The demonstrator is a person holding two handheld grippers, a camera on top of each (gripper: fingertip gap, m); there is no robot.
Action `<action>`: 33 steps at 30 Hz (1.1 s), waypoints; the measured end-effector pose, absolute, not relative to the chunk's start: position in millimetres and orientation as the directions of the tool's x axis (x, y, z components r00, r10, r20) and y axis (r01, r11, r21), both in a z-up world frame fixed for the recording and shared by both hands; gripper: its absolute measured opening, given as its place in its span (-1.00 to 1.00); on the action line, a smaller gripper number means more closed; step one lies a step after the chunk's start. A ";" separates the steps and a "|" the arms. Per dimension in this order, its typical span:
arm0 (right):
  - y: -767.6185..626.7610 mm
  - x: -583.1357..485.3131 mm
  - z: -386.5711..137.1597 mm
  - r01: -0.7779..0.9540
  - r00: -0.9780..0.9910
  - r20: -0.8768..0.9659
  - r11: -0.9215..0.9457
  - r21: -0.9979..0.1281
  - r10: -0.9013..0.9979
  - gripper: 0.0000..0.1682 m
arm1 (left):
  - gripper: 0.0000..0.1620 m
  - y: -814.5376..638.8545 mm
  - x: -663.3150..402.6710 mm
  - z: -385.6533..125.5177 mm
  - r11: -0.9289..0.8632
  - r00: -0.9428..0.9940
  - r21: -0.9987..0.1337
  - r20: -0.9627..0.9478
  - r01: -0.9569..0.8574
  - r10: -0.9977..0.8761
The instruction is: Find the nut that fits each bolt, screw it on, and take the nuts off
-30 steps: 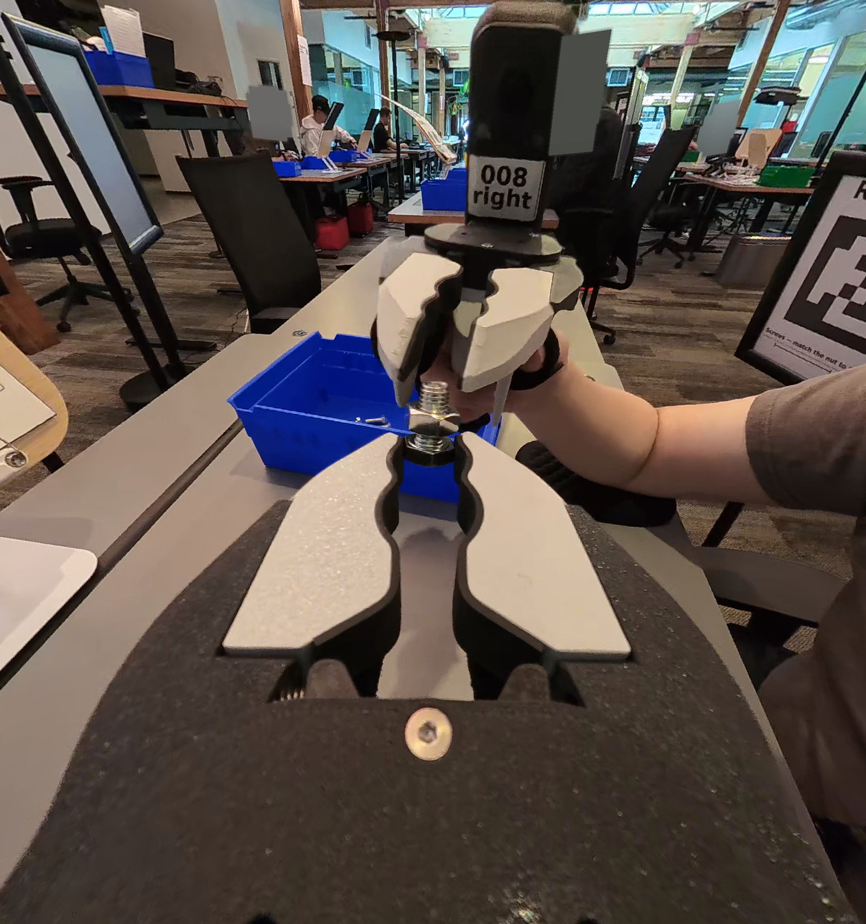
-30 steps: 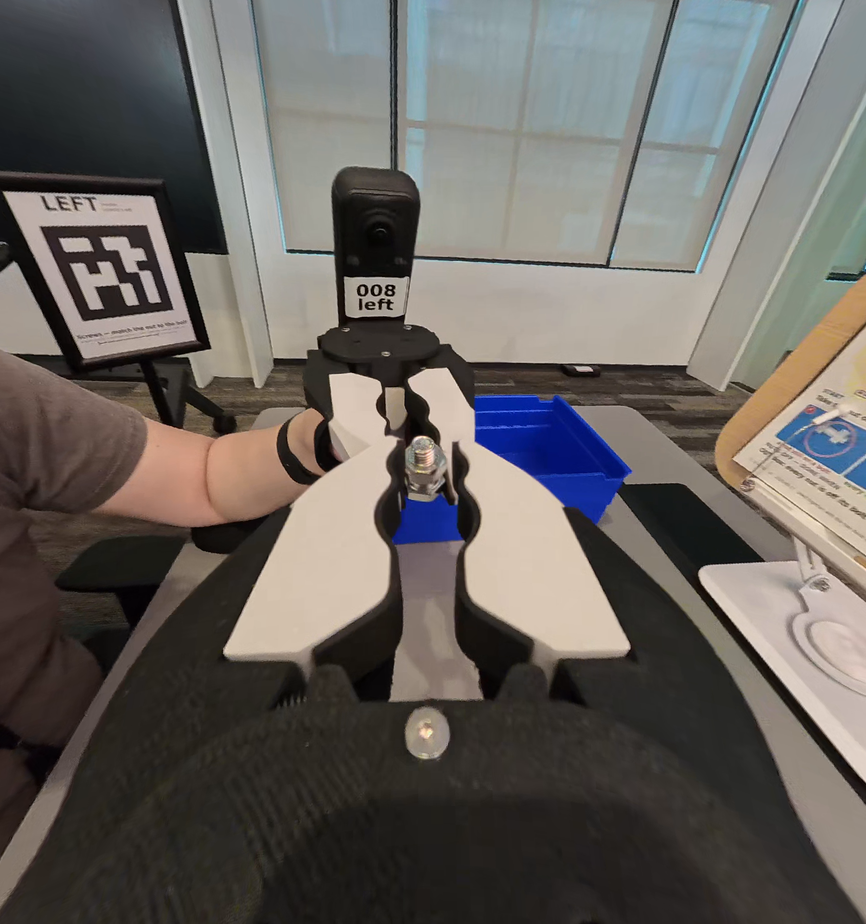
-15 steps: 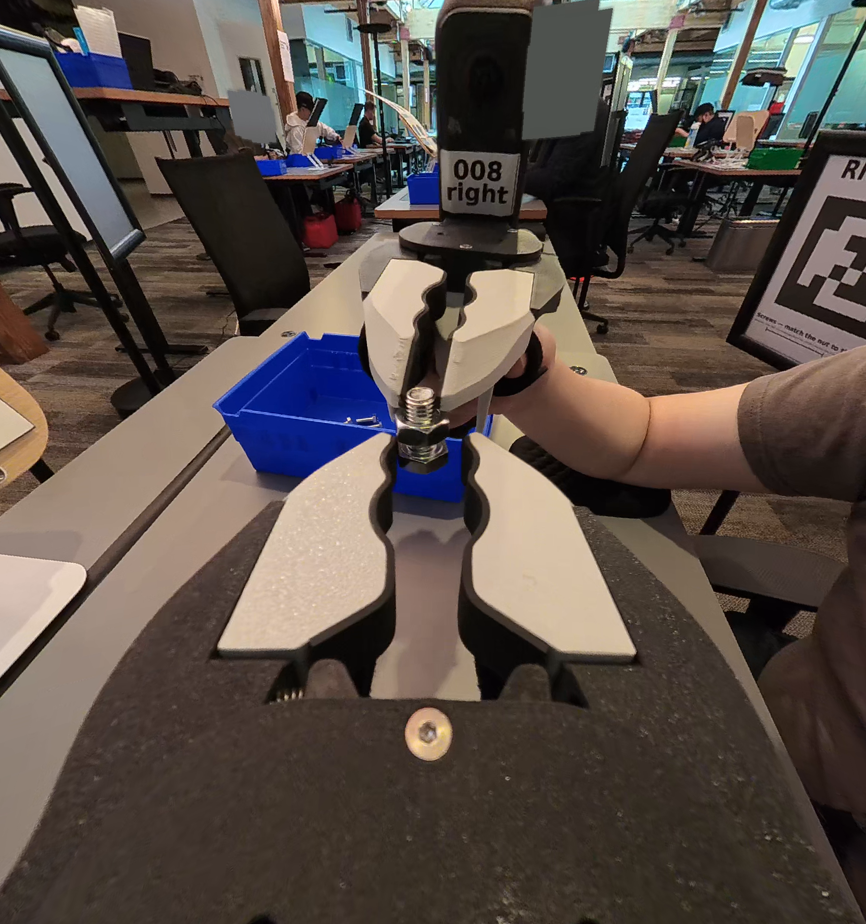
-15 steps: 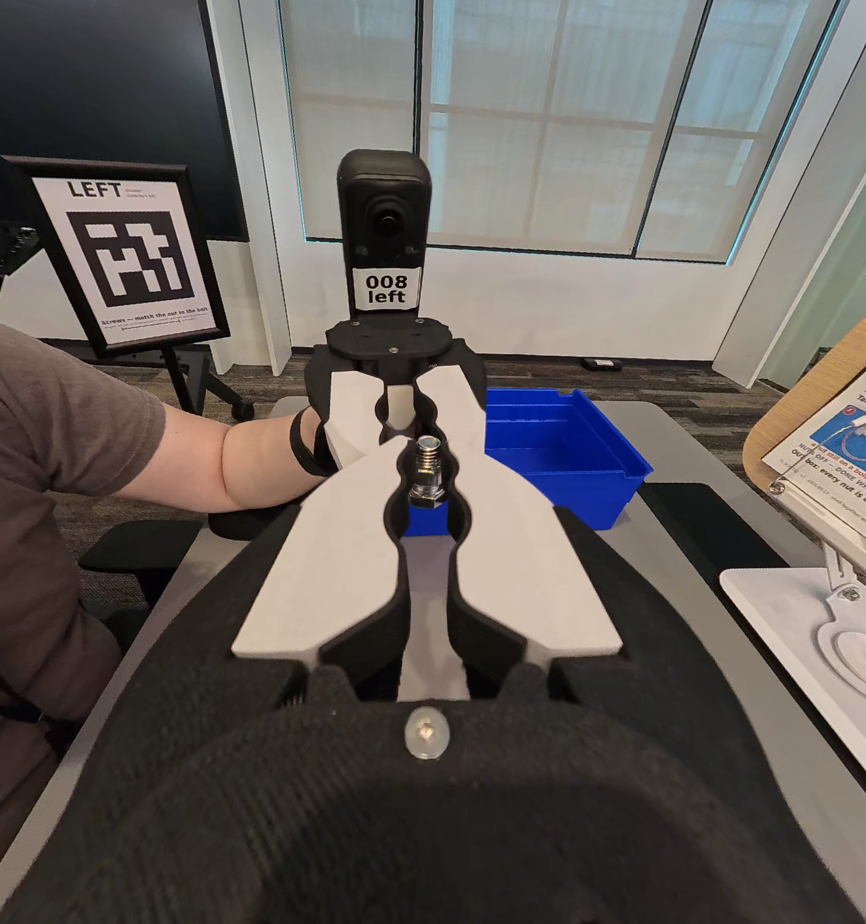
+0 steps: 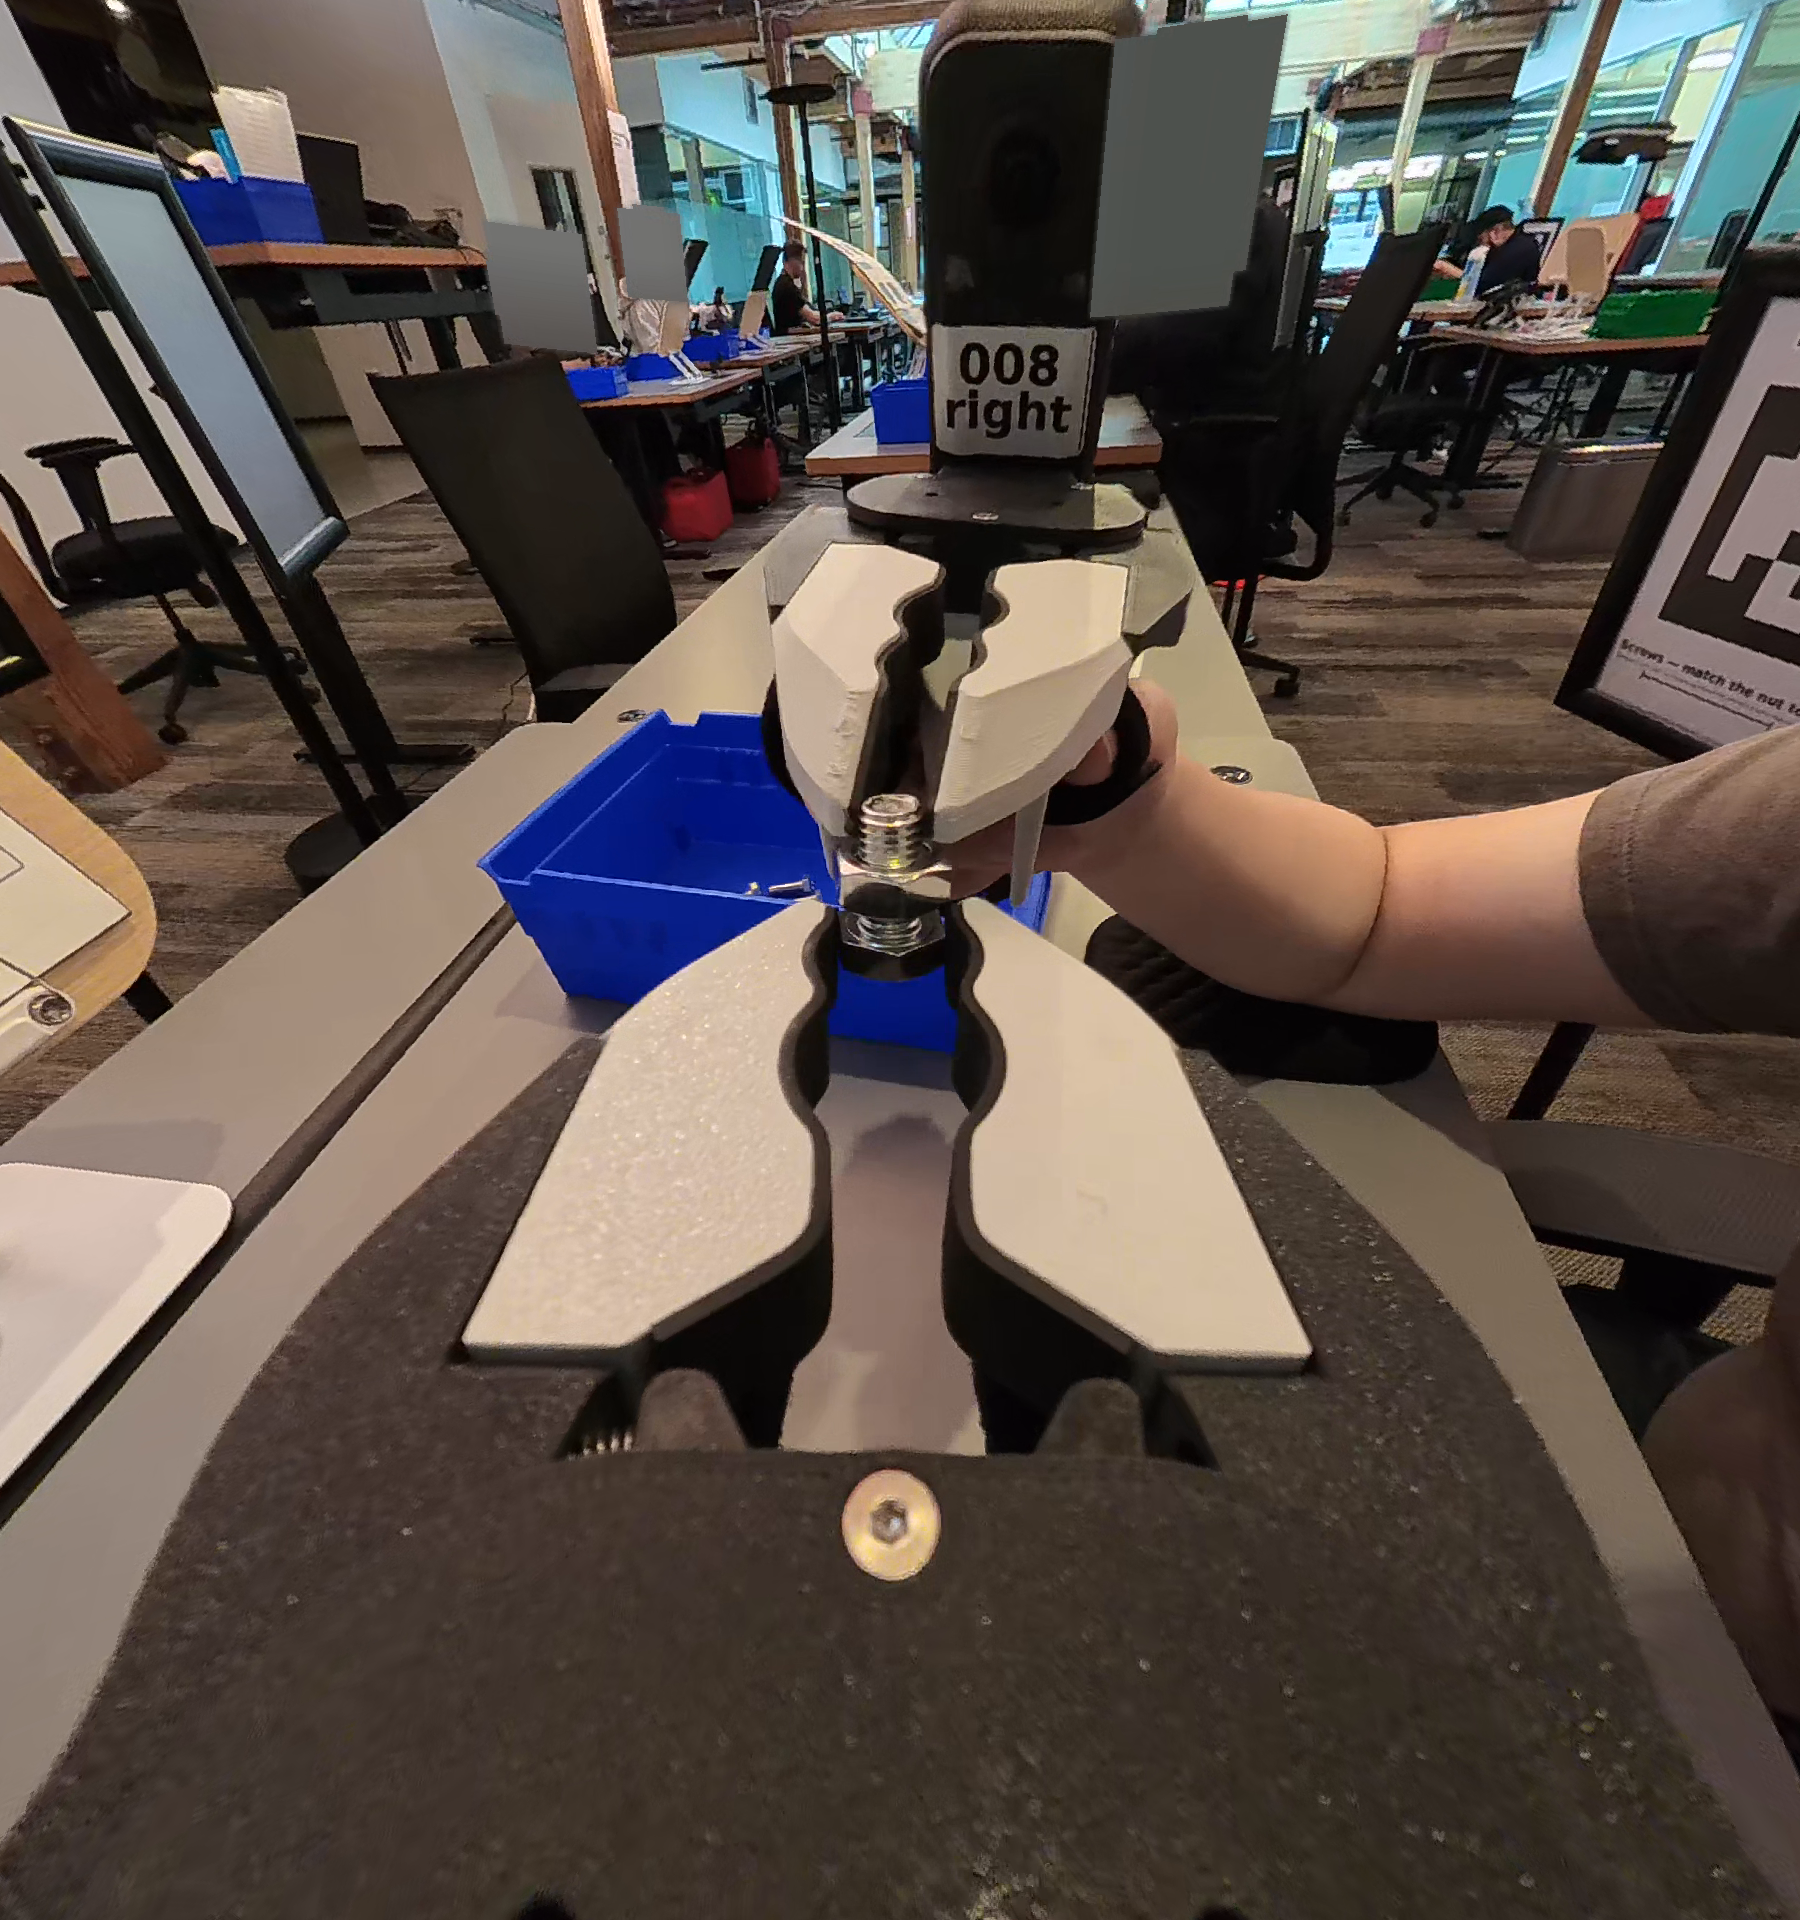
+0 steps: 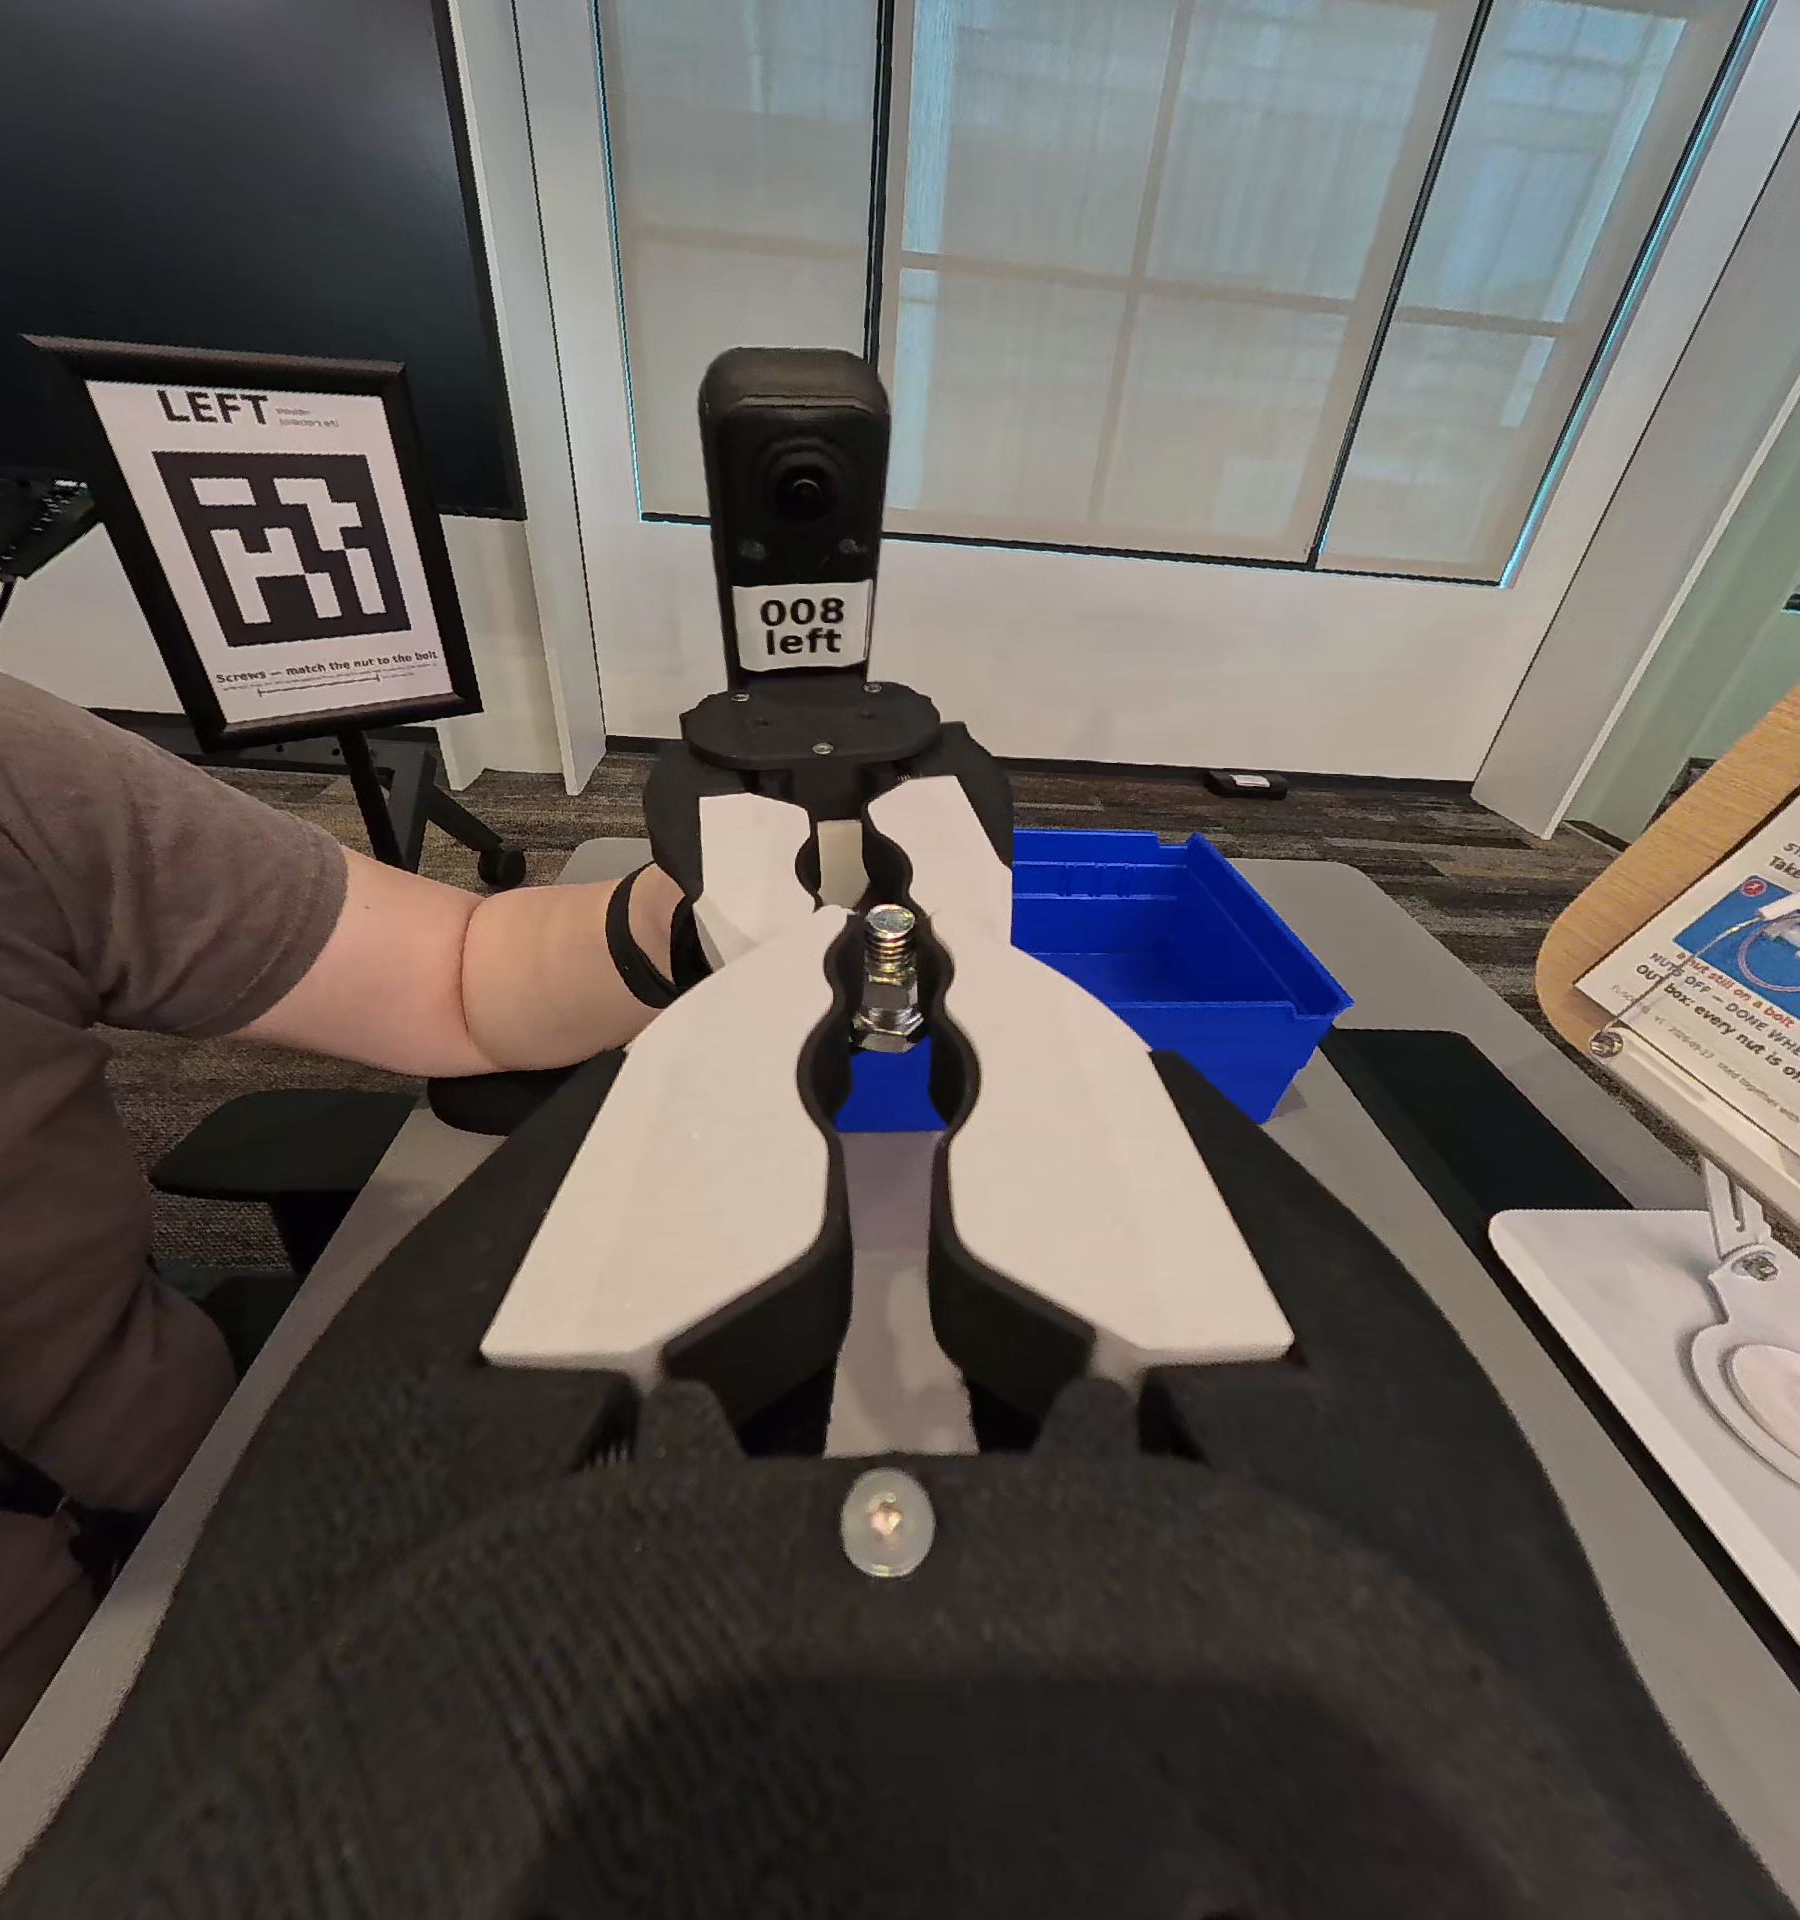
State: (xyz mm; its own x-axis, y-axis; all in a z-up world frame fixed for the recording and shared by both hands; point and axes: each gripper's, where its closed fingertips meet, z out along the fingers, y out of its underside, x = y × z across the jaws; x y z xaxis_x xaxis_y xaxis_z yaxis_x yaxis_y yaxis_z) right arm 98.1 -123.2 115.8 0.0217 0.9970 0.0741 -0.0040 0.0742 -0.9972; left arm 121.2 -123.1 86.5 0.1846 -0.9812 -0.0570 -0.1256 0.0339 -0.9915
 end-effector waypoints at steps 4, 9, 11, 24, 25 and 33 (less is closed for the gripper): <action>-123.1 98.4 117.2 -0.009 0.032 0.085 0.085 -0.996 0.996 -0.88 | -0.77 -122.7 120.5 88.2 0.031 0.189 -0.992 -0.053 -0.119 -0.981; -118.5 101.5 124.0 -0.041 0.093 0.092 0.096 -0.995 0.991 -0.88 | -0.77 -119.1 116.2 96.6 0.043 0.215 -0.997 -0.056 -0.064 -0.975; -117.9 102.3 126.4 -0.050 0.108 0.089 0.095 -0.994 0.990 -0.88 | -0.77 -118.6 115.7 98.2 0.062 0.226 -0.996 -0.073 -0.057 -0.971; -119.5 102.6 130.5 -0.065 0.138 0.122 0.132 -0.989 0.983 -0.88 | -0.76 -119.4 117.1 102.9 0.073 0.246 -0.997 -0.077 -0.024 -0.966; -119.8 102.4 130.0 -0.062 0.134 0.121 0.131 -0.989 0.983 -0.88 | -0.77 -118.8 117.4 102.3 0.073 0.250 -0.997 -0.078 -0.026 -0.965; -121.0 101.9 129.9 -0.064 0.125 0.120 0.128 -0.990 0.985 -0.88 | -0.79 -119.9 118.1 101.5 0.069 0.250 -0.997 -0.074 -0.029 -0.965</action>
State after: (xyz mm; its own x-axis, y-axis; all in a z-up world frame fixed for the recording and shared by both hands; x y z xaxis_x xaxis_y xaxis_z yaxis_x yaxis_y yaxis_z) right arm 101.9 -121.0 129.9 0.1249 0.9849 0.1197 -0.0637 0.1284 -0.9897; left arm 118.1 -119.9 101.5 0.2497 -0.9655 -0.0739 -0.0287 0.0689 -0.9972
